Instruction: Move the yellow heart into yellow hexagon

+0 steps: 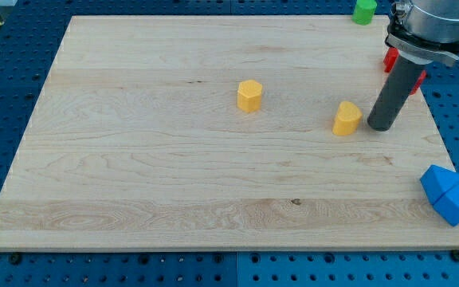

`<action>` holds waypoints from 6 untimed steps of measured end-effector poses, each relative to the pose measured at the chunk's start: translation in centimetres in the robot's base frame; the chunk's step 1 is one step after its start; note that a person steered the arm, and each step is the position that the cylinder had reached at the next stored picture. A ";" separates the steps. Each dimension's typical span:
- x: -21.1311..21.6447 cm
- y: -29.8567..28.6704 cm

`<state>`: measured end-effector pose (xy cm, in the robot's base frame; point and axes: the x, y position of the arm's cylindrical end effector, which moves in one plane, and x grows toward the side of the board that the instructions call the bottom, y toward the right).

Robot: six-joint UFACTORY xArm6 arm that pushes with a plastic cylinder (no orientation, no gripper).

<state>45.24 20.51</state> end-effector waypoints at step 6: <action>0.7 -14.2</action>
